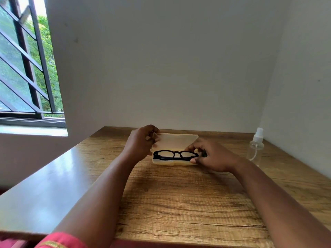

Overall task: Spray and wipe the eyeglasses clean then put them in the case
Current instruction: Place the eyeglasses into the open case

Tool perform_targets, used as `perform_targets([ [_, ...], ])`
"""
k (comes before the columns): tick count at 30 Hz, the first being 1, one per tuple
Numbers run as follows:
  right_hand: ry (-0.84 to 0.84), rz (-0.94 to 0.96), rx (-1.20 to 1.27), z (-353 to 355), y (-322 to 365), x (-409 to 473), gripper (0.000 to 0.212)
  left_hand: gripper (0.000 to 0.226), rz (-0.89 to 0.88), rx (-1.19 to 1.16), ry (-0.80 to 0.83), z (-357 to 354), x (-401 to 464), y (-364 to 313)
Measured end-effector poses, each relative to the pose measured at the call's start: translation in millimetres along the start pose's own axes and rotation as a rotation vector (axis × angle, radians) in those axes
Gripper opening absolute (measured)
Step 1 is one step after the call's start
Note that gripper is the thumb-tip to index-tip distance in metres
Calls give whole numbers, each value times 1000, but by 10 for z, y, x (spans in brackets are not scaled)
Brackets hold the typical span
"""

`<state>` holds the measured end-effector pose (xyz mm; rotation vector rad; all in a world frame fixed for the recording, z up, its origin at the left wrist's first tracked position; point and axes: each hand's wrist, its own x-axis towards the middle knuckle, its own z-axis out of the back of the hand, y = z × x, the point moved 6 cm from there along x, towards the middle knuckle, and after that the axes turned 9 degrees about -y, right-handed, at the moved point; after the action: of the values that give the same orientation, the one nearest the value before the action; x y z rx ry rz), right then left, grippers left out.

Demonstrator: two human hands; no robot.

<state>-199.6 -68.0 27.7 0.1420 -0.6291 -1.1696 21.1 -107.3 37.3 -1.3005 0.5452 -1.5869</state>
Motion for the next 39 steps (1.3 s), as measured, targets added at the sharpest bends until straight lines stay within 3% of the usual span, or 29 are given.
perform_targets([
  [5, 26, -6, -21, -11, 16, -16, 40, 20, 40, -62, 35, -12, -34, 1],
  [8, 22, -8, -21, -10, 13, -9, 40, 23, 148, -149, 146, -31, -79, 19],
  [13, 24, -19, -22, -6, 12, -10, 38, 65, 395, -484, 456, 0, -123, 107],
  [18, 13, -30, 13, 6, 17, -19, 38, 79, 416, -620, 695, -101, -176, 206],
  [26, 28, -22, 53, 10, -11, -40, 38, 87, 651, -597, 641, -154, -160, 394],
  [33, 35, -54, 138, 57, -81, -46, 47, 64, 662, -546, 436, -99, -68, 394],
  [39, 57, -81, 236, 67, -78, -50, 58, 52, 686, -538, 392, -54, -43, 407],
])
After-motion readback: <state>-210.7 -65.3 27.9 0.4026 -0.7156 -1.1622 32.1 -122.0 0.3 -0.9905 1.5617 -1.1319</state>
